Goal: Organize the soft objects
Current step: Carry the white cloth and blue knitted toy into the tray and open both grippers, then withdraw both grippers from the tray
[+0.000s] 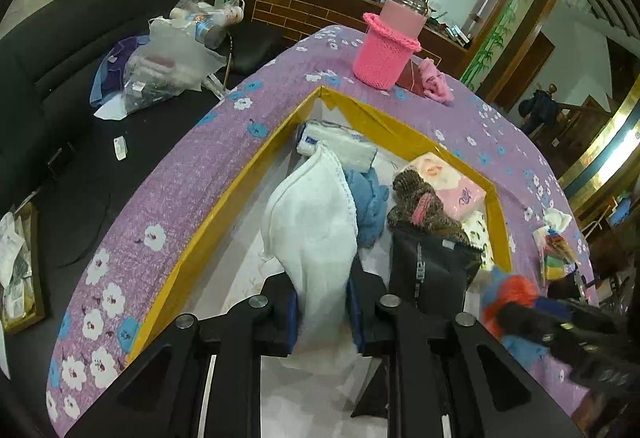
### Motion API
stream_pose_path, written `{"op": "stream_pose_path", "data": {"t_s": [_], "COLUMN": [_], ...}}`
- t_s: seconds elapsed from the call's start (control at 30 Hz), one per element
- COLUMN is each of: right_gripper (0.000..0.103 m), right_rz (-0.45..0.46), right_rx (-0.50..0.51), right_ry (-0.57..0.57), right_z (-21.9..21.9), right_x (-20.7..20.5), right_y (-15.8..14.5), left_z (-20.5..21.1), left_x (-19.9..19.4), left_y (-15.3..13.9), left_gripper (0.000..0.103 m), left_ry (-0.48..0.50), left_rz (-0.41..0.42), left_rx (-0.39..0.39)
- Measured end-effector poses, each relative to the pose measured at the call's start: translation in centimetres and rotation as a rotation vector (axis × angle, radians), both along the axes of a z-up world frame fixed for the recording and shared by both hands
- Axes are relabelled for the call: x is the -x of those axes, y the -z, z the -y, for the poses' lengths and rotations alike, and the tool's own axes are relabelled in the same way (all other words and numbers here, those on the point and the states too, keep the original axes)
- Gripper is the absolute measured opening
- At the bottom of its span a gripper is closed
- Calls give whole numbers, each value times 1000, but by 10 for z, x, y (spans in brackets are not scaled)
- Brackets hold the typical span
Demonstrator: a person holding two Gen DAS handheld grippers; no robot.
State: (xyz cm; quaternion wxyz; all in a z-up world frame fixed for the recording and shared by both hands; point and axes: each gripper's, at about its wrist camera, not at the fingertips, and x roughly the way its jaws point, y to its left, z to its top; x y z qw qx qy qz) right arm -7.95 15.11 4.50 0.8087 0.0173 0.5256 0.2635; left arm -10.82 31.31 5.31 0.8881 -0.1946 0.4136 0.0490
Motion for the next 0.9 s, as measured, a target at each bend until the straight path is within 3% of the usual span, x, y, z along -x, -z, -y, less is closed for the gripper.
{"op": "stream_pose_path", "data": {"t_s": [0.1,0.27,0.57,0.9], "right_gripper": [41,52,52,52], "right_rz": [24,77,108,196], "right_rx": [36,66,0,-24], "right_ry": [2,-1,47,182], "right_z": [-5,-6,26,122], "right_x": [-3,-4,0,24], "right_y": [5,1,-18,-46], "left_z": [-3,-4,18,91], "left_x": [1,19,49,81], "left_y": [0,-4,-25,-54], "left_gripper": [53,66,73,79], "left_ry": [-17,-36,-19,81], "left_rz": [5,42,98,175], "left_rx": [4,6,-40,-137]}}
